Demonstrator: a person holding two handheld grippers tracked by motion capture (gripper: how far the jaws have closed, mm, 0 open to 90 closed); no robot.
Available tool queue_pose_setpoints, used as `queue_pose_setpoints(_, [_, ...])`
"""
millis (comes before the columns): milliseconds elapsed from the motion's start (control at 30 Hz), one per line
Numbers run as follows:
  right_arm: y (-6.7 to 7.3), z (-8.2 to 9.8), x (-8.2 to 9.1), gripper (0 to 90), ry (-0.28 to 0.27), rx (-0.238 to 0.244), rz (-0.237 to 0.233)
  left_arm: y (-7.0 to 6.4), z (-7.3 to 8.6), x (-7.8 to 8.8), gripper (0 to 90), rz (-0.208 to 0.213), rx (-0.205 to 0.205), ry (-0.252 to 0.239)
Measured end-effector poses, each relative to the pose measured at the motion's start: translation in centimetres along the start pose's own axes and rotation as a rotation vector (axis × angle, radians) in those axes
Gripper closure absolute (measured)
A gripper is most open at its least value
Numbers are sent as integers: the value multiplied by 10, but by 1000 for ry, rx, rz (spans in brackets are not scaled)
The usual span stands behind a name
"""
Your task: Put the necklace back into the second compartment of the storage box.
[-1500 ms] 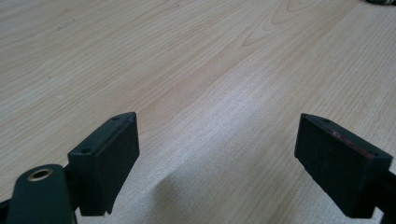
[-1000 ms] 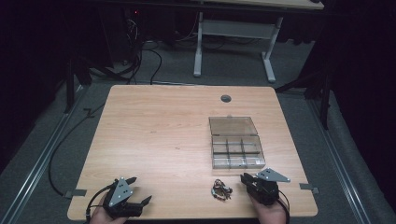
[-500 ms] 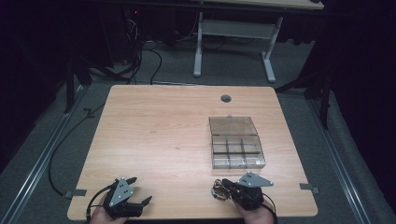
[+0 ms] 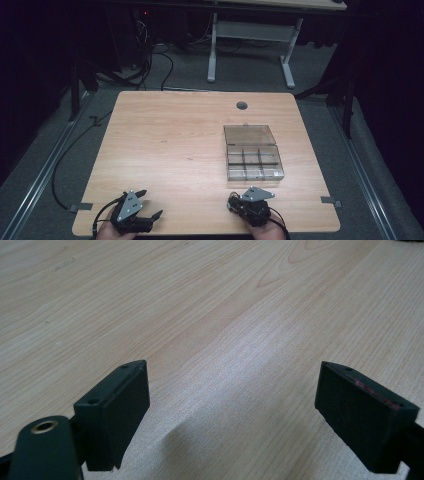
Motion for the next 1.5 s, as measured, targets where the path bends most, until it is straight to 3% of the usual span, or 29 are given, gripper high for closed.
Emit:
queue_pose_setpoints(667, [-49, 31, 25, 900, -15, -144, 73, 0, 0, 0, 147, 1, 2, -1])
queue_pose_setpoints(967, [-54, 31, 31, 898, -41, -159, 86, 0, 0, 0, 147, -1, 2, -3])
queue_pose_setpoints(1067, [-64, 32, 48, 880, -97, -192, 134, 0, 0, 1, 147, -1, 3, -7])
queue_pose_setpoints(1300, [-93, 49, 62, 873, -114, -302, 207, 0, 0, 1, 147, -3, 1, -9])
queue_pose_setpoints(1500, [-100, 54, 62, 874, -108, -322, 224, 0, 0, 1, 147, 0, -3, -12])
Point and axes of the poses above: each handheld gripper's, and its own axes: x roughly backward along the jaws, z roughly out of its underside, y roughly to its left, the point moved 6 cm from there along -x, roughly forward along the jaws, and after that the axes turned 12 degrees about y, right-handed, at the moved point
